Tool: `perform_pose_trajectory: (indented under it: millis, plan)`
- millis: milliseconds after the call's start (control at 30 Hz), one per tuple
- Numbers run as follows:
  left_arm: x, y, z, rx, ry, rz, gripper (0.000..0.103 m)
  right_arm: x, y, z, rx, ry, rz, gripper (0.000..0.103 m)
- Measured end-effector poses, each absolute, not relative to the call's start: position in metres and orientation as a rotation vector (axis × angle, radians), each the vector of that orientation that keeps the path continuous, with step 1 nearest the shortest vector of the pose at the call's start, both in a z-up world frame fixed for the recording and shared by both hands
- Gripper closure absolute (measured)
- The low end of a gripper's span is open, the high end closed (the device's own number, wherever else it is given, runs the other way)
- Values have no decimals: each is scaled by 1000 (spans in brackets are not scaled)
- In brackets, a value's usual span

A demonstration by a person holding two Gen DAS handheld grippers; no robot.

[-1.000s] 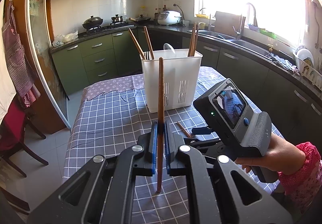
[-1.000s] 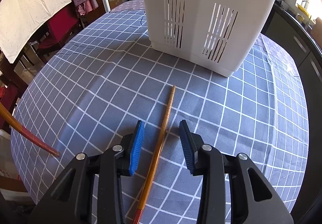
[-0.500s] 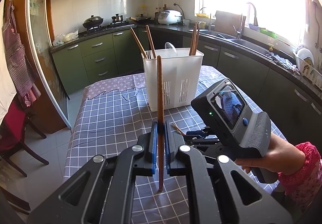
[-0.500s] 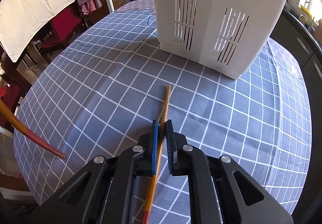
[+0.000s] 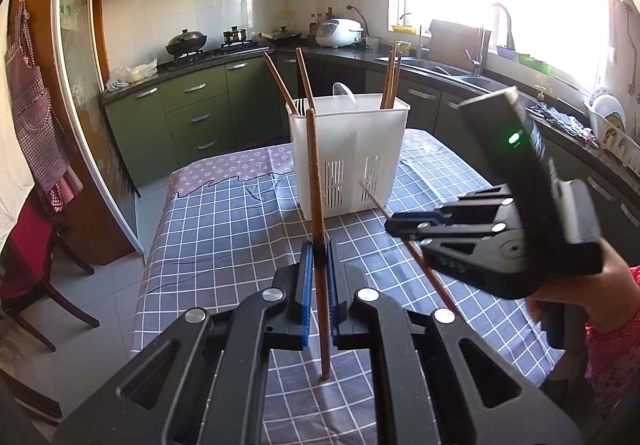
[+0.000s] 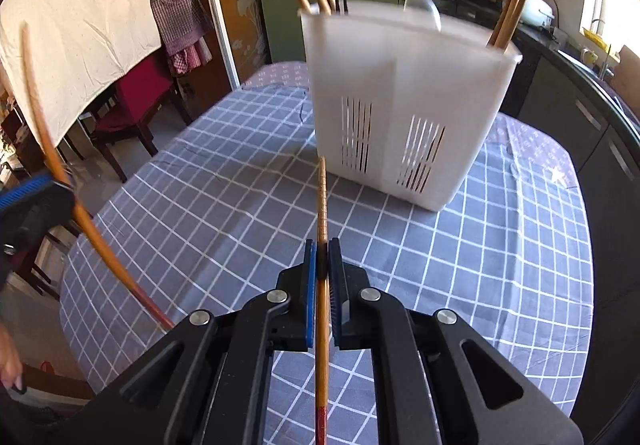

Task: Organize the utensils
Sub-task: 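Grasp the last wooden chopstick with the right gripper while the left gripper holds its chopstick upright, then carry both held chopsticks toward the white holder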

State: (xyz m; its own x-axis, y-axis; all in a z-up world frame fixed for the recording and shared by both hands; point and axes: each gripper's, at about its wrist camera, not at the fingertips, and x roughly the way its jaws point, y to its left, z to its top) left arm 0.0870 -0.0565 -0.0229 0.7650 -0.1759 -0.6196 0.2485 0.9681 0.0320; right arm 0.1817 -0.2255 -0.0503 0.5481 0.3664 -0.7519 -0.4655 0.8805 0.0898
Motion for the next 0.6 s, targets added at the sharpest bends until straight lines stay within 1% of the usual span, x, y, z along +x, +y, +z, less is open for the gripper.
perform_pose_trajectory:
  millis: [167, 300, 600]
  plan:
    - [87, -54, -22, 114, 662, -228, 96, 159, -255, -3, -77, 741, 479, 96]
    - [87, -54, -22, 114, 662, -229, 96, 135, -277, 16, -54, 676, 459, 96]
    - [88, -56, -21, 118, 670, -243, 96, 107, -293, 17, -35, 666, 461, 96]
